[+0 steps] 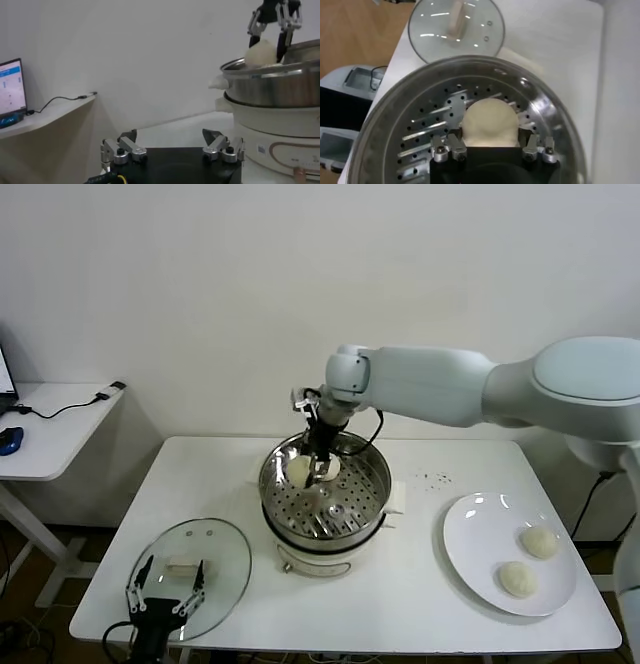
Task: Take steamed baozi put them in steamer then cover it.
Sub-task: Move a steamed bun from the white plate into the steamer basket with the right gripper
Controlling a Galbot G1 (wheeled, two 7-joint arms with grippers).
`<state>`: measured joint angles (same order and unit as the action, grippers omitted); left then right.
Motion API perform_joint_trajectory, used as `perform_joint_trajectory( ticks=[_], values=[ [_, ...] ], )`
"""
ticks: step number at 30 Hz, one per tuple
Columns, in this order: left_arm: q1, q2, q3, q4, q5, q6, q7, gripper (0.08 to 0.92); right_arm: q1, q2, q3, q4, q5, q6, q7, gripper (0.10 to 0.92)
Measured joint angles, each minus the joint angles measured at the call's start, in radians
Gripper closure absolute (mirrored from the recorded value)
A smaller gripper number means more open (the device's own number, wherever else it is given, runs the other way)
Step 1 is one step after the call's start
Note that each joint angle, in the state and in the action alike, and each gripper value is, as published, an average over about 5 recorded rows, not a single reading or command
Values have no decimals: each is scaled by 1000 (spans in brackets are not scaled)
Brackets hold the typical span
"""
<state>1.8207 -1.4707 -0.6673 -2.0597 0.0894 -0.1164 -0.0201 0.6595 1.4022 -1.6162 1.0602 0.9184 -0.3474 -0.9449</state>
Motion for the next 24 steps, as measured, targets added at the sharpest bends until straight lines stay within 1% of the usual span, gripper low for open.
perform_joint_trajectory(
  ticks=[11, 17, 24],
  values=[
    [-4, -1, 1, 7, 0, 2, 0, 177, -61, 29, 6, -17, -20, -4, 16, 314],
    [-6, -2, -1, 7, 1, 3, 1, 177, -71, 29, 18, -13, -26, -7, 22, 216],
    [-8, -2, -4, 5, 1, 5, 1, 177, -44, -5, 28, 22, -25, 0, 13, 203]
  ],
)
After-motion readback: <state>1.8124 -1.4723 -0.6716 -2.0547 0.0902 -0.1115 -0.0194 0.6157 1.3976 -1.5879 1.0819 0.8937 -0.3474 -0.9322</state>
